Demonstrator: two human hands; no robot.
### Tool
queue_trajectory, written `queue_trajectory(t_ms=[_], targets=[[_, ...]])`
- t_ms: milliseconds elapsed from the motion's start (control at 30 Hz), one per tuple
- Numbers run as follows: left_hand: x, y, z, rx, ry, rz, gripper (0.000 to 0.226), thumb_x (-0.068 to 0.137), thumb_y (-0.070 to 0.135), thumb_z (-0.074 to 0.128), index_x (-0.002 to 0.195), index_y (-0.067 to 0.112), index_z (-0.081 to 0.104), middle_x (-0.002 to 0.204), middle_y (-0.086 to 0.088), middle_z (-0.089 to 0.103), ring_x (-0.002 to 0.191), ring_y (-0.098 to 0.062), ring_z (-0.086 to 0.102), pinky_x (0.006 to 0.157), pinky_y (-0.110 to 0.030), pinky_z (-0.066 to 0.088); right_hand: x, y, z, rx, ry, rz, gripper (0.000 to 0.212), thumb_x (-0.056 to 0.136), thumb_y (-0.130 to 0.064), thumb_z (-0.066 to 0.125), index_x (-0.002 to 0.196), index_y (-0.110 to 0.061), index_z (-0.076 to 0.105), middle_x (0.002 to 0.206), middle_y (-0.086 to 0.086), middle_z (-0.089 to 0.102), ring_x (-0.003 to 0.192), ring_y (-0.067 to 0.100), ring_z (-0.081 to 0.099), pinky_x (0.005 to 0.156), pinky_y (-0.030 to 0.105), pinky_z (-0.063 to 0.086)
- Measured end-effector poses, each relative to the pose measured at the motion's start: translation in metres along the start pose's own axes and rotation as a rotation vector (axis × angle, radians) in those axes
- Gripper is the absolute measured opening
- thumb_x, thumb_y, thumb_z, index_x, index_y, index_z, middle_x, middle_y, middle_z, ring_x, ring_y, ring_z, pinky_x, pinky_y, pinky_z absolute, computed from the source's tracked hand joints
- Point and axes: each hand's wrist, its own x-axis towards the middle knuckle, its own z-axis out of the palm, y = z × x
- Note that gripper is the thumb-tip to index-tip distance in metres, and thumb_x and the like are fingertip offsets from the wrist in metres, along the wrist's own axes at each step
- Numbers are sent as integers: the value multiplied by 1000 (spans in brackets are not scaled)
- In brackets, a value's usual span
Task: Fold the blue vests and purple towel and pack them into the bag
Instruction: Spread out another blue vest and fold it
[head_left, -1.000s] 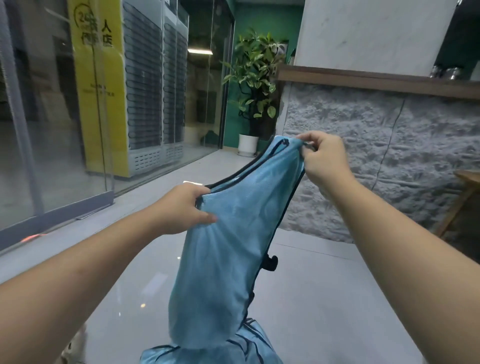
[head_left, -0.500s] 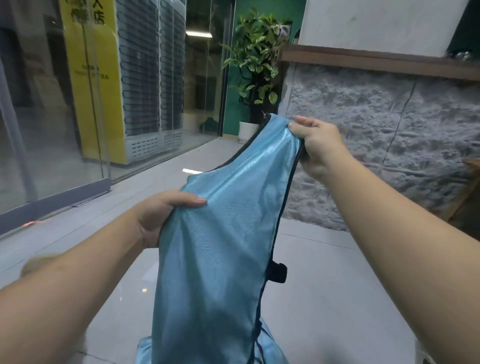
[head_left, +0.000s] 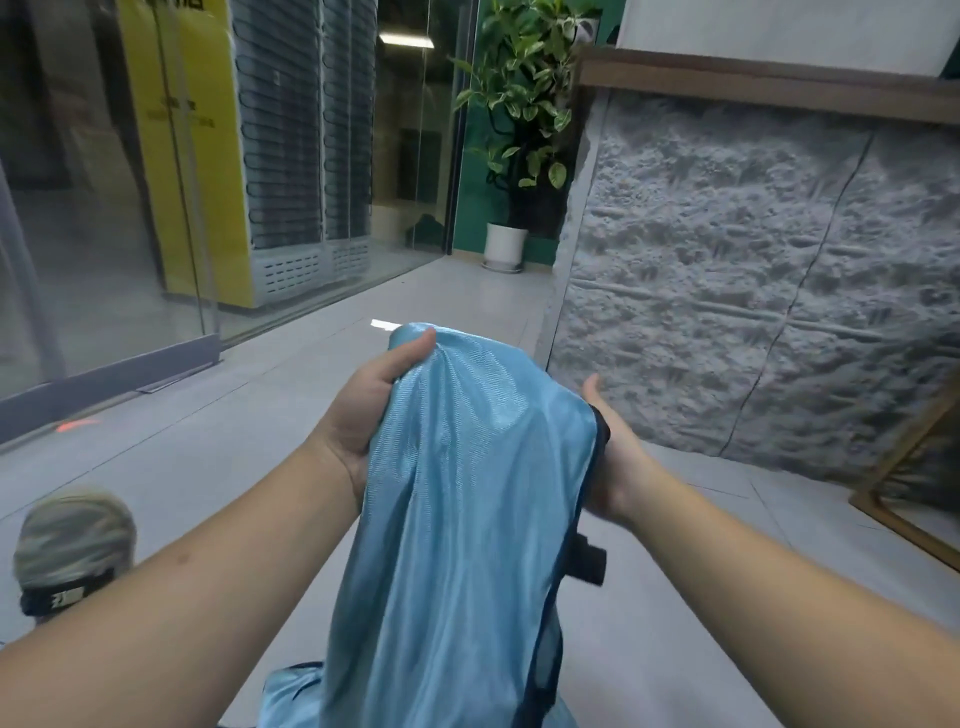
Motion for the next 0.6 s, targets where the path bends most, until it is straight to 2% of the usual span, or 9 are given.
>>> queue_trajectory(t_ms=[67, 133, 200, 267, 333, 367, 467, 533, 600], targets=[[2, -2, 0, -22, 9, -8, 49, 86, 49, 66, 106, 6, 80, 109, -16, 76, 94, -31, 75, 85, -42, 61, -12, 18, -9, -70, -27, 100, 92, 85, -92, 38, 126, -18, 74, 120, 5, 76, 110, 28, 71, 103, 46, 51], [4, -1, 0, -19, 36, -19, 51, 92, 53, 63, 110, 8, 79, 114, -14, 75, 99, -32, 75, 93, -44, 58, -21, 27, -19, -134, -51, 116, 115, 72, -102, 35, 128, -9, 74, 126, 13, 71, 112, 32, 67, 112, 48, 44], [6, 2, 0, -19, 74, -32, 57, 94, 57, 61, 119, 8, 76, 123, -14, 73, 109, -33, 73, 100, -47, 53, -32, 32, -25, -134, -99, 93, 125, 58, -103, 42, 118, 2, 75, 118, 21, 71, 103, 34, 67, 107, 47, 49], [7, 7, 1, -25, 111, -33, 63, 94, 60, 63, 129, 8, 71, 129, -16, 71, 116, -34, 70, 104, -50, 52, -42, 31, -24, -104, -244, 63, 116, 46, -92, 73, 113, 3, 75, 103, 18, 70, 92, 33, 68, 92, 44, 57], [8, 11, 2, -19, 154, -39, 67, 93, 61, 64, 132, 7, 68, 128, -18, 71, 117, -36, 70, 103, -51, 53, -49, 29, -19, -193, -356, 5, 97, 42, -57, 101, 115, 1, 75, 111, 18, 74, 100, 32, 72, 90, 42, 60], [8, 13, 3, -9, 173, -41, 67, 94, 60, 64, 132, 5, 67, 127, -18, 71, 115, -37, 70, 103, -52, 53, -47, 28, -17, -269, -379, -30, 83, 49, -39, 103, 116, 1, 75, 117, 20, 74, 104, 31, 72, 92, 41, 60], [9, 14, -2, 14, 207, -10, 66, 96, 62, 58, 131, 6, 68, 126, -17, 72, 111, -35, 73, 100, -49, 55, -48, 19, -6, -324, -302, -137, 40, 81, -7, 81, 119, 2, 72, 121, 22, 73, 102, 30, 74, 88, 37, 62], [5, 14, -11, 23, 159, -1, 72, 95, 69, 51, 136, 12, 67, 138, -14, 66, 120, -34, 68, 105, -49, 51, -46, 10, -2, -231, -256, -182, 35, 91, -3, 70, 125, 5, 68, 123, 21, 73, 102, 30, 74, 88, 37, 62], [-3, 13, -20, 172, -3, -53, 74, 87, 75, 55, 135, 20, 69, 141, -11, 65, 127, -33, 64, 109, -51, 48, -44, 4, -3, -149, -211, -189, 37, 94, -3, 65, 129, 8, 65, 125, 22, 72, 105, 30, 74, 90, 38, 62]])
